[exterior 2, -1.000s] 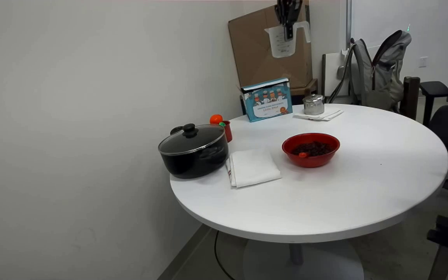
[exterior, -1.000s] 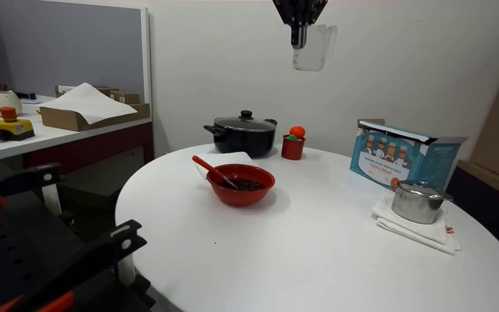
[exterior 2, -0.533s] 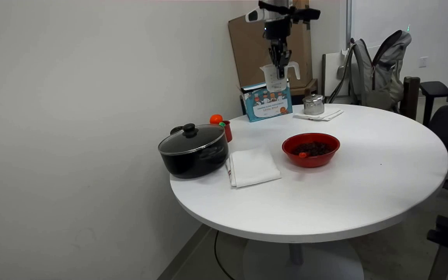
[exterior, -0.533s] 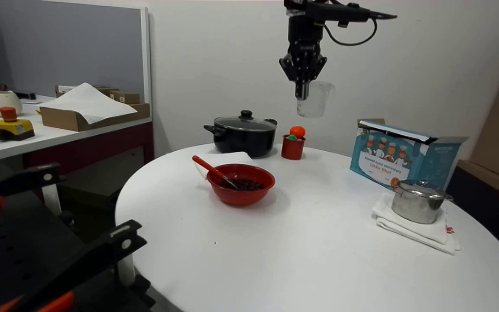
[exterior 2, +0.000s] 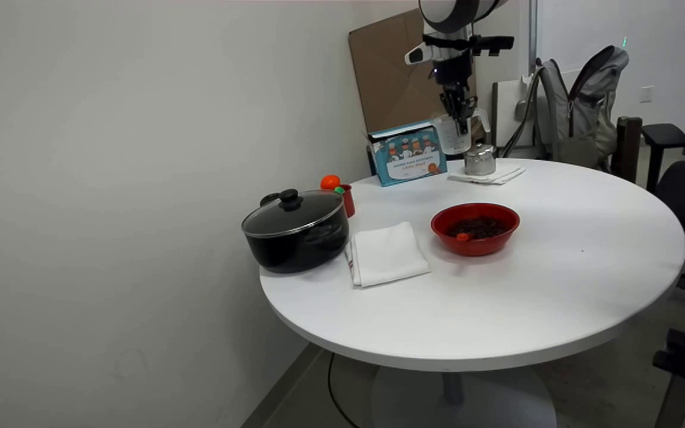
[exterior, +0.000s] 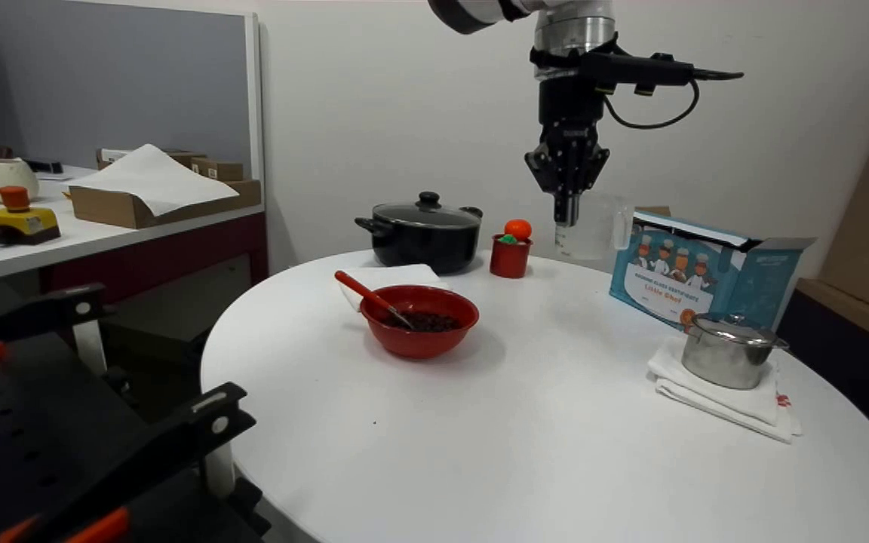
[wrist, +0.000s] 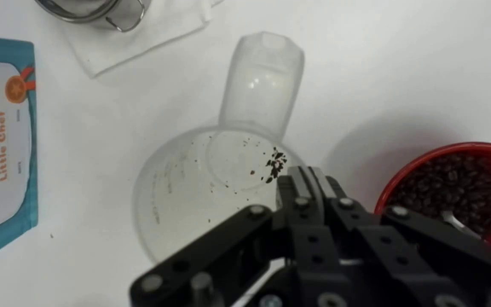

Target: Move the measuring cup to the center of the table

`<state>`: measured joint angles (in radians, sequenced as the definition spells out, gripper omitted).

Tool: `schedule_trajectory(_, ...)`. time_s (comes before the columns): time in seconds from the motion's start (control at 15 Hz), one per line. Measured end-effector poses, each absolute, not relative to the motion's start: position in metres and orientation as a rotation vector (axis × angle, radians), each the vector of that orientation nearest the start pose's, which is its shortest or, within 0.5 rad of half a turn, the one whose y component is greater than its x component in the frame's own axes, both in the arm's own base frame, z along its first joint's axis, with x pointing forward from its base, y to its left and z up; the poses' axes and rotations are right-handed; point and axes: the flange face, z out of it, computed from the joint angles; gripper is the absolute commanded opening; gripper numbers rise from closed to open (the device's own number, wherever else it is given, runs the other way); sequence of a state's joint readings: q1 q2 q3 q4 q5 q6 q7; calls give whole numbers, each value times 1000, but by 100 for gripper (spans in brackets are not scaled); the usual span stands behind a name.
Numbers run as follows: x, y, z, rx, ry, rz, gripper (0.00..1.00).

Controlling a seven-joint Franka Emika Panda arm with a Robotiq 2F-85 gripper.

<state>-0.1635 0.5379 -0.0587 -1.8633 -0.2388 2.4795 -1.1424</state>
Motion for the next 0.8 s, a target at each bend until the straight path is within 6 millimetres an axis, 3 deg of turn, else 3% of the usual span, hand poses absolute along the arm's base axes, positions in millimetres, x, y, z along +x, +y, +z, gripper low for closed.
schedule_trajectory(0.8,585,-158,176,-2772,-1738,226,7)
